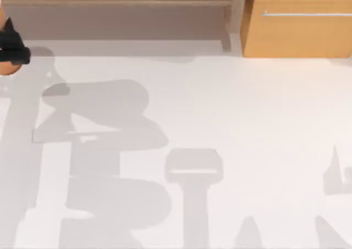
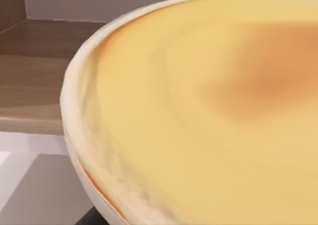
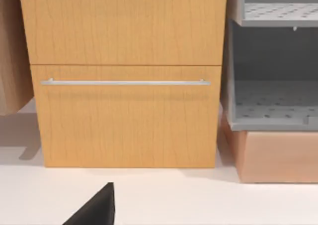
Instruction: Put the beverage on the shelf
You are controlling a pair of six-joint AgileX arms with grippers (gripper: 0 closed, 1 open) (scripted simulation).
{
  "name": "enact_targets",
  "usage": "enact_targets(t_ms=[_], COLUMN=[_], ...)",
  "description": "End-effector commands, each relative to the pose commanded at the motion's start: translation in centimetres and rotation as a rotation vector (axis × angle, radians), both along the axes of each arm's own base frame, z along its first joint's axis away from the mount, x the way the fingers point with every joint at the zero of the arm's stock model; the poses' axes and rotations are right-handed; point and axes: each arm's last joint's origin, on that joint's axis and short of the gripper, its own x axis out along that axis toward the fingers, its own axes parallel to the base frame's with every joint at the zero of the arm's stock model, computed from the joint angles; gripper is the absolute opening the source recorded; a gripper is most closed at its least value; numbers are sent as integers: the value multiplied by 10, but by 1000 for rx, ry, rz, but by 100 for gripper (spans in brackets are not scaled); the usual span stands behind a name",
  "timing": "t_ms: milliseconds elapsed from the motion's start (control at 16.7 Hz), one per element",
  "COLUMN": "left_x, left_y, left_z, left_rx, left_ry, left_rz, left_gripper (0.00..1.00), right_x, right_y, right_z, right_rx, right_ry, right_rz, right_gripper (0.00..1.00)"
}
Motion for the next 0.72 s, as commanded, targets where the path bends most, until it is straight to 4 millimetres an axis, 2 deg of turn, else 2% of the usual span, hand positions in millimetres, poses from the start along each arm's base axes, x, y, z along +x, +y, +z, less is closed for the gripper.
enact_targets(t_ms=[180, 420, 720], left_x=[29, 63, 89], left_y=[-28, -76, -137], left_z=[39, 86, 114], left_rx=[-15, -28, 1], left_ry=[-49, -49, 81], left_rz=[3, -15, -53], left_gripper=[0, 0, 0], right_x=[0, 0, 0], right_y=[0, 0, 0], right_z=[0, 0, 0], right_rx=[0, 0, 0], right_ry=[0, 0, 0], right_rz=[0, 0, 0], right_gripper=[100, 100, 100])
